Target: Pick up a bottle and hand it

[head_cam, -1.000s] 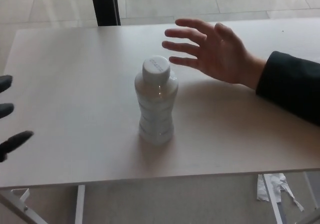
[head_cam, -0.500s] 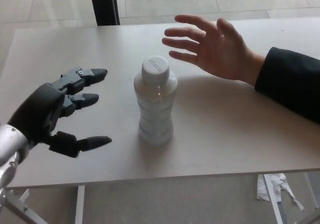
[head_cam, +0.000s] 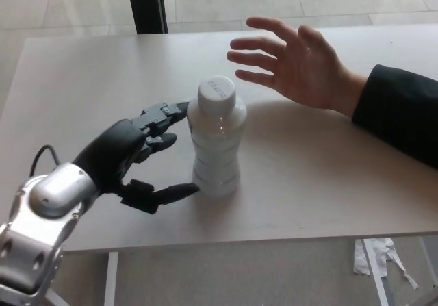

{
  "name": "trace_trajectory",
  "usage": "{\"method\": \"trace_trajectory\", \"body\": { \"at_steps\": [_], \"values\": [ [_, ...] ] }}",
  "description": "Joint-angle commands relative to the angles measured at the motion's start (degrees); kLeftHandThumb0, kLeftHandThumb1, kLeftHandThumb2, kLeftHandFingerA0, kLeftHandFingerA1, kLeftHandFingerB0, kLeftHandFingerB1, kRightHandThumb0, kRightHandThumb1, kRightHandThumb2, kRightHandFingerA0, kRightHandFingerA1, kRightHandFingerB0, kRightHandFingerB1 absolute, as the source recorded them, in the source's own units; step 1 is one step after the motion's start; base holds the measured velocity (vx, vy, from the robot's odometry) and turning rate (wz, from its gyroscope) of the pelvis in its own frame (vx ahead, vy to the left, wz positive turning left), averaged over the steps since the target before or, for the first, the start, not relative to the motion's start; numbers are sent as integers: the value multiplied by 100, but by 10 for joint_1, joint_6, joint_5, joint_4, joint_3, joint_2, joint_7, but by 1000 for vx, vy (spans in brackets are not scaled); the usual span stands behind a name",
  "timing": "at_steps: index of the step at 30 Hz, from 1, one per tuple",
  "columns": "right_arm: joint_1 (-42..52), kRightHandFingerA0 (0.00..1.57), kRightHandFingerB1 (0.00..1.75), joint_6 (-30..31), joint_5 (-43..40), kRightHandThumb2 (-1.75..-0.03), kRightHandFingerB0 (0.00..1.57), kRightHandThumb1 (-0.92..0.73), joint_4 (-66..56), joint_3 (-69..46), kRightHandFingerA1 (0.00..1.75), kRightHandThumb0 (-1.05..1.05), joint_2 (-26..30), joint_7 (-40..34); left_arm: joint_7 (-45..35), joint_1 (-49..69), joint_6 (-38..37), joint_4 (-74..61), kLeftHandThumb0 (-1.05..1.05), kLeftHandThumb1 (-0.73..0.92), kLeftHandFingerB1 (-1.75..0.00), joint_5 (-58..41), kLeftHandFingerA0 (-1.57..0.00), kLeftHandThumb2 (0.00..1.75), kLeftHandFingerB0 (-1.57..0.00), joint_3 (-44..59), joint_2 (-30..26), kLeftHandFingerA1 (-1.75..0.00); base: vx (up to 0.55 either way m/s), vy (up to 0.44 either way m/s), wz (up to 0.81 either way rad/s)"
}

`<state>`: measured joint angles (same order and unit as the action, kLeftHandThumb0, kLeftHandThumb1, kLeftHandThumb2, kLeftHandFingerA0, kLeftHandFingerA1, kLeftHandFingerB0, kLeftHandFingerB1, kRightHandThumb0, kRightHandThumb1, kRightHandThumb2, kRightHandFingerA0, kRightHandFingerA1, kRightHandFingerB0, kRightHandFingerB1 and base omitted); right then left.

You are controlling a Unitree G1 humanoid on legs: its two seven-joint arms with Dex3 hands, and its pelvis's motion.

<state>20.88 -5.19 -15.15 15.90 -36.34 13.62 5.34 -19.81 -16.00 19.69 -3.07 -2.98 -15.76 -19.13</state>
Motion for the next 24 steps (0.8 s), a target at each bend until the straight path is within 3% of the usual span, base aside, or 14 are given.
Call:
{"method": "trace_trajectory", "body": {
  "at_steps": [1, 2, 4, 5, 6, 8, 12, 13, 17, 18, 21, 22, 23, 24],
  "values": [
    [6, 125, 55, 13, 1, -80, 25, -49, -9, 1, 148, -76, 3, -12, 37, -56, 36, 28, -73, 40, -9, 62, -3, 87, -2, -27, 36, -27, 0, 0, 0],
    [5, 114, 51, 11, 1, -60, 29, -60, -5, 1, 152, -71, 4, -11, 39, -65, 43, 31, -72, 40, -10, 62, -3, 87, -5, -27, 42, -28, 0, 0, 0],
    [6, 98, 57, 14, 1, -89, 27, -48, -8, 3, 108, -77, 7, -8, 44, -82, 54, 38, -68, 33, -17, 70, -1, 86, 0, -29, 54, -33, 0, 0, 0],
    [6, 98, 57, 15, 1, -89, 27, -48, -9, 4, 108, -77, 8, -7, 44, -83, 55, 39, -68, 33, -17, 71, -1, 86, 0, -28, 56, -33, 0, 0, 0],
    [4, 106, 50, 16, -2, -58, 32, -60, -9, 3, 126, -71, 6, -9, 59, -93, 50, 52, -68, 33, -16, 82, 0, 86, 0, -29, 68, -34, 0, 0, 0],
    [0, 98, 58, 14, 4, -87, 32, -47, -7, 6, 112, -74, 5, -14, 69, -88, 39, 65, -69, 33, -16, 79, 0, 86, 0, -20, 81, -33, 0, 0, 0],
    [-6, 88, 50, 1, 6, -59, 33, -61, 5, 11, 115, -70, 6, -11, 75, -81, 56, 68, -75, 39, -9, 91, 0, 88, 0, -20, 90, -28, 0, 0, 0],
    [-5, 98, 51, 10, 0, -61, 34, -59, -7, 10, 148, -71, 2, -13, 77, -67, 56, 70, -84, 45, 0, 102, 0, 91, 0, -32, 89, -28, 0, 0, 0],
    [-8, 130, 60, 10, 0, -91, 33, -44, 2, 15, 135, -67, 4, -8, 107, -38, 82, 91, -81, 46, 0, 122, 0, 90, 0, -43, 111, -28, 0, 0, 0],
    [-8, 117, 51, 9, -1, -60, 33, -60, 0, 15, 157, -70, 3, -8, 114, -32, 88, 95, -81, 47, 0, 128, 0, 89, 0, -46, 115, -24, 0, 0, 0],
    [-3, 117, 51, 17, -2, -60, 32, -60, -21, 21, 160, -70, -1, -10, 117, -19, 81, 103, -85, 48, 0, 141, 0, 91, 0, -54, 115, -19, 0, 0, 0],
    [-2, 126, 56, 18, -1, -81, 28, -48, -23, 22, 145, -75, -1, -11, 119, -18, 88, 105, -89, 51, 0, 152, 0, 92, 0, -64, 114, -17, 0, 0, 0],
    [-2, 118, 51, 19, 0, -59, 33, -61, -24, 23, 153, -70, 0, -12, 125, -17, 97, 109, -89, 51, 0, 165, 0, 92, 0, -76, 116, -19, 0, 0, 0],
    [-3, 131, 57, 21, 0, -83, 27, -48, -25, 24, 143, -75, -1, -13, 131, -18, 94, 116, -91, 52, 0, 172, 0, 93, 0, -82, 117, -21, 0, 0, 0]
  ]
}}
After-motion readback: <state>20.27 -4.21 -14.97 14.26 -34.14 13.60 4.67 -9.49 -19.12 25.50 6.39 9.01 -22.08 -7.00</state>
